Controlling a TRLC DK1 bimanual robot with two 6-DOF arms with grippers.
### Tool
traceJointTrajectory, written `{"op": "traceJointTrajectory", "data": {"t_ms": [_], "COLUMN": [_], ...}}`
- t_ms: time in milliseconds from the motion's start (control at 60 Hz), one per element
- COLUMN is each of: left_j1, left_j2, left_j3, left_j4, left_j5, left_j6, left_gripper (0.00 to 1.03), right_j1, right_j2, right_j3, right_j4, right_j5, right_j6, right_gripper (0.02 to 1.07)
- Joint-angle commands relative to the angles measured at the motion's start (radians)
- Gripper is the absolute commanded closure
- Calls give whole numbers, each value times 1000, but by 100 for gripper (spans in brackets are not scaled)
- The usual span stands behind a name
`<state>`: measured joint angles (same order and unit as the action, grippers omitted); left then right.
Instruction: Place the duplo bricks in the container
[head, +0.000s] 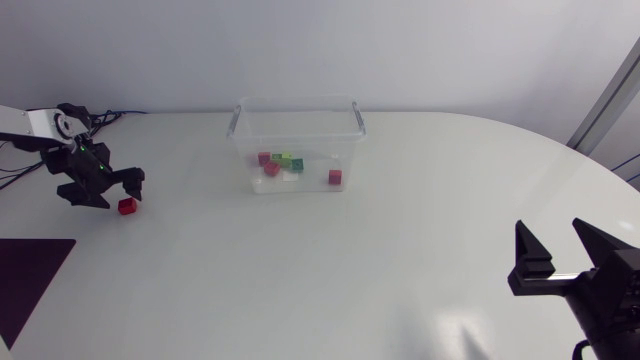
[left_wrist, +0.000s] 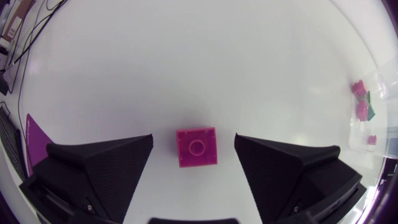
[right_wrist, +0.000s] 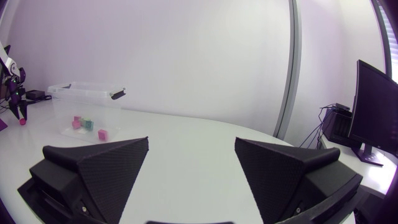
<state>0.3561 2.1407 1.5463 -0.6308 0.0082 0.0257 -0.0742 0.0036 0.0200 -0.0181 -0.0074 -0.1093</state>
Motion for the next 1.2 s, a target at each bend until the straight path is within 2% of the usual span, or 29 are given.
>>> {"op": "traceJointTrajectory", "data": {"t_ms": [0,100,167,233,633,817,1050,1183], "left_j1": [-8,-8,-8,-5,-2,-2,-2,-5], "left_j2": [27,30,36,42,93,99,-36,-154], "left_j3": [29,31,35,35,37,24,-86,-146], "left_j4": [-10,-6,-1,-1,8,39,97,102], "left_j5": [-10,-10,-10,-10,-30,-42,-39,15], "left_j6": [-23,-23,-24,-35,-36,-36,-6,16], "left_gripper": [21,31,43,59,59,67,72,72], "right_j1": [-6,-6,-6,-6,-6,-7,-6,-6], "right_j2": [-8,-8,-8,-8,-7,-8,-8,-8], "right_j3": [-20,-20,-20,-20,-20,-20,-20,-20], "right_j4": [7,7,7,7,7,7,7,7], "right_j5": [-8,-8,-8,-8,-8,-8,-8,-8], "right_j6": [-12,-12,-13,-13,-12,-12,-12,-12], "right_gripper": [7,7,7,7,7,7,7,7]}}
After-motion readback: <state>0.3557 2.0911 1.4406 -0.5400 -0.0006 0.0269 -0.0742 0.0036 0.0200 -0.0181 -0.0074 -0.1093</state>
